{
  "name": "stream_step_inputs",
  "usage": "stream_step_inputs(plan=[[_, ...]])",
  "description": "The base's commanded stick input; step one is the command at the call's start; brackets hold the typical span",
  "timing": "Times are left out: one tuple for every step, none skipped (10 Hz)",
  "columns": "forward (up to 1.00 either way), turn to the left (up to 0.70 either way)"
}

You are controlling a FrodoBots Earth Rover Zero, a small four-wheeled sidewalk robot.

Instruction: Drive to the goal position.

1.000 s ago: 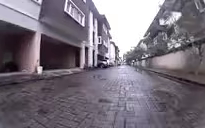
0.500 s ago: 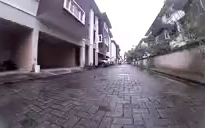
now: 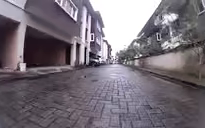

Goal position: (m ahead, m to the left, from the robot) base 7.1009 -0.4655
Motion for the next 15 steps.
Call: stream_step_inputs(plan=[[0.7,0.0],[0.7,0.0],[0.7,0.0],[0.7,0.0],[0.7,0.0],[0.7,0.0],[0.7,0.0],[0.7,0.0],[0.7,0.0],[0.7,0.0],[0.7,0.0],[0.7,0.0],[0.7,0.0],[0.7,0.0],[0.7,0.0]])
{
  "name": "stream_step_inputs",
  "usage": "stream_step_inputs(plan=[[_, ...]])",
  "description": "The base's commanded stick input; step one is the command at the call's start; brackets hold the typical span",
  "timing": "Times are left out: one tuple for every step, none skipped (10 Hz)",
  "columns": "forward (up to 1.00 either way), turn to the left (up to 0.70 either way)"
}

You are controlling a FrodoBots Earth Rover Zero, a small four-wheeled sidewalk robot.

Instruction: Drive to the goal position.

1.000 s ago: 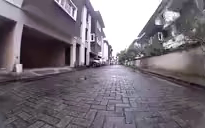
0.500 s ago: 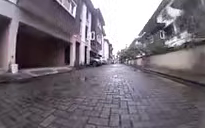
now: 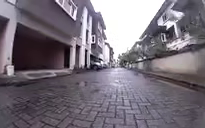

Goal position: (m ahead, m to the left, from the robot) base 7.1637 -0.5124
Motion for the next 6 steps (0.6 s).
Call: stream_step_inputs(plan=[[0.7,0.0],[0.7,0.0],[0.7,0.0],[0.7,0.0],[0.7,0.0],[0.7,0.0]])
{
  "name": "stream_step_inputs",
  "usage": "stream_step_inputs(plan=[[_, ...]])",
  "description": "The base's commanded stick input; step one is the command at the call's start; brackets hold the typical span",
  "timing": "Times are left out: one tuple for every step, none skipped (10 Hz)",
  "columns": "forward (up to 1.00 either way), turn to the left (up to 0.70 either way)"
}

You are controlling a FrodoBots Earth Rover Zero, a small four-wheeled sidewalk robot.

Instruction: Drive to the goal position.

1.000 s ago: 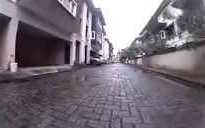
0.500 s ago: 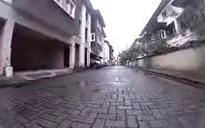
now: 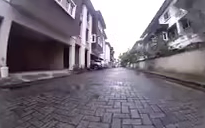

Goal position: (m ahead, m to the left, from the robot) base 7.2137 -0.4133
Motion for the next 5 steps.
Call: stream_step_inputs(plan=[[0.7,0.0],[0.7,0.0],[0.7,0.0],[0.7,0.0],[0.7,0.0]])
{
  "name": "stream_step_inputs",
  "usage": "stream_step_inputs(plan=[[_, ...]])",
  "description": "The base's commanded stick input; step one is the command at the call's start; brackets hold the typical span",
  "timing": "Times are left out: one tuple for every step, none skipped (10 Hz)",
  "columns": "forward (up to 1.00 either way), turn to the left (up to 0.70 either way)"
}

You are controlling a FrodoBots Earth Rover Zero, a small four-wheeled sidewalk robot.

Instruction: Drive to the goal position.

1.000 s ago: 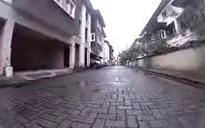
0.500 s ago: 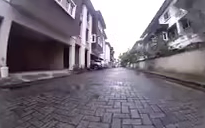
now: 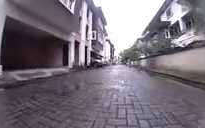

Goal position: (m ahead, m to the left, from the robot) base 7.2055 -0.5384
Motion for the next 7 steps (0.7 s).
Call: stream_step_inputs(plan=[[0.7,0.0],[0.7,0.0],[0.7,0.0],[0.7,0.0],[0.7,0.0],[0.7,0.0],[0.7,0.0]])
